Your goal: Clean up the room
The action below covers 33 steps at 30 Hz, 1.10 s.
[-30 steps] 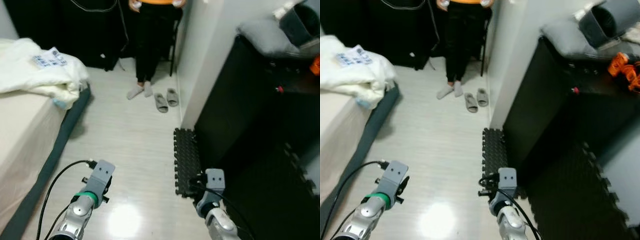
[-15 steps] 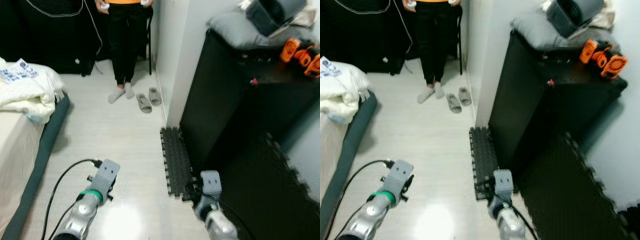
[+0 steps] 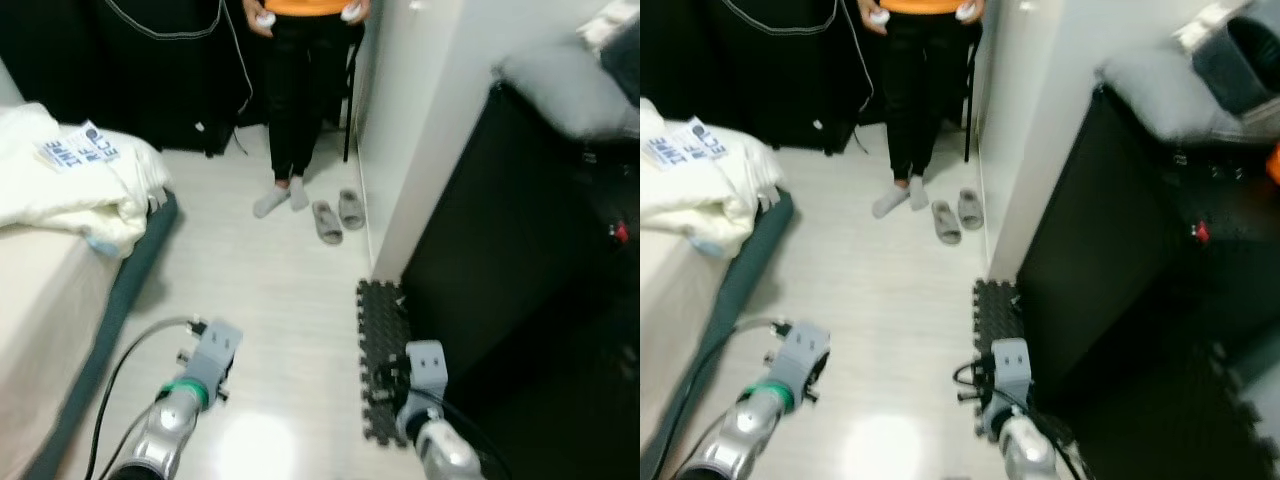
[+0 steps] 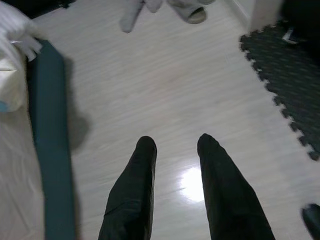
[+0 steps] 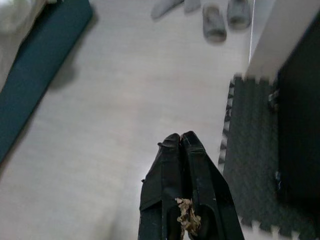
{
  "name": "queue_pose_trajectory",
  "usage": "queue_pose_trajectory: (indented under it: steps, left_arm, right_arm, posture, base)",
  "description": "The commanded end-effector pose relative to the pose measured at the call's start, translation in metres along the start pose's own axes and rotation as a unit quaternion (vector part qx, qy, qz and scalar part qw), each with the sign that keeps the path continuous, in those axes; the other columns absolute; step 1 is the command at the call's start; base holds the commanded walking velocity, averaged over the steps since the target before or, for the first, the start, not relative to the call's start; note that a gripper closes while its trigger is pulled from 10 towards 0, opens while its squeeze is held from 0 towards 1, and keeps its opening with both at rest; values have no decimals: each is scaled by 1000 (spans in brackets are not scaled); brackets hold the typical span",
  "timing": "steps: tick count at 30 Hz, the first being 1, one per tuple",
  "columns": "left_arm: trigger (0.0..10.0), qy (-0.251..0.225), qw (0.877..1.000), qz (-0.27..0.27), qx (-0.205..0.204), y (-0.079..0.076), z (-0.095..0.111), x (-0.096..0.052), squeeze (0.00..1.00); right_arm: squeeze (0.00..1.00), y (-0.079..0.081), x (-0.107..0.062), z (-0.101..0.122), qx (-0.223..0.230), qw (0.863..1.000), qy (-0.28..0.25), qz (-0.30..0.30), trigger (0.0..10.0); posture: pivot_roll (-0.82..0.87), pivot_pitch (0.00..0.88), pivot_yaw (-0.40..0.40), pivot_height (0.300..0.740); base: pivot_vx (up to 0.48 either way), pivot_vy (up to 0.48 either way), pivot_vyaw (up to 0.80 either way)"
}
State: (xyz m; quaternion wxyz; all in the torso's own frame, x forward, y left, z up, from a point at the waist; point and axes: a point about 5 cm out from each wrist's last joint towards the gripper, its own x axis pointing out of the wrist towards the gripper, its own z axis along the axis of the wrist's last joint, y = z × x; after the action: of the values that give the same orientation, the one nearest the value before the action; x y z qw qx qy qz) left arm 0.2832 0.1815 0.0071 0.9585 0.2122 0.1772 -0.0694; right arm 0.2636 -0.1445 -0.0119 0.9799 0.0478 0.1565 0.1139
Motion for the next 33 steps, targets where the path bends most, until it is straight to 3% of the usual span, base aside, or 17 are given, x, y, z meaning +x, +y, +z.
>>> queue_pose_trajectory:
  steps: [1, 33]
  left_arm:
    - [10000, 18, 1000, -1, 5, -1, -10, -4, 0]
    - [10000, 12, 1000, -2, 8, -2, -9, -3, 0]
  right_arm:
    - [0, 7, -4, -11, 12, 1000, 19, 4, 10000]
    - [0, 4, -6, -13, 19, 1000, 22, -6, 10000]
  posture:
    - [88, 50, 11, 740]
    - [82, 62, 5, 740]
  base:
    - [450, 0, 0]
    - [449, 0, 0]
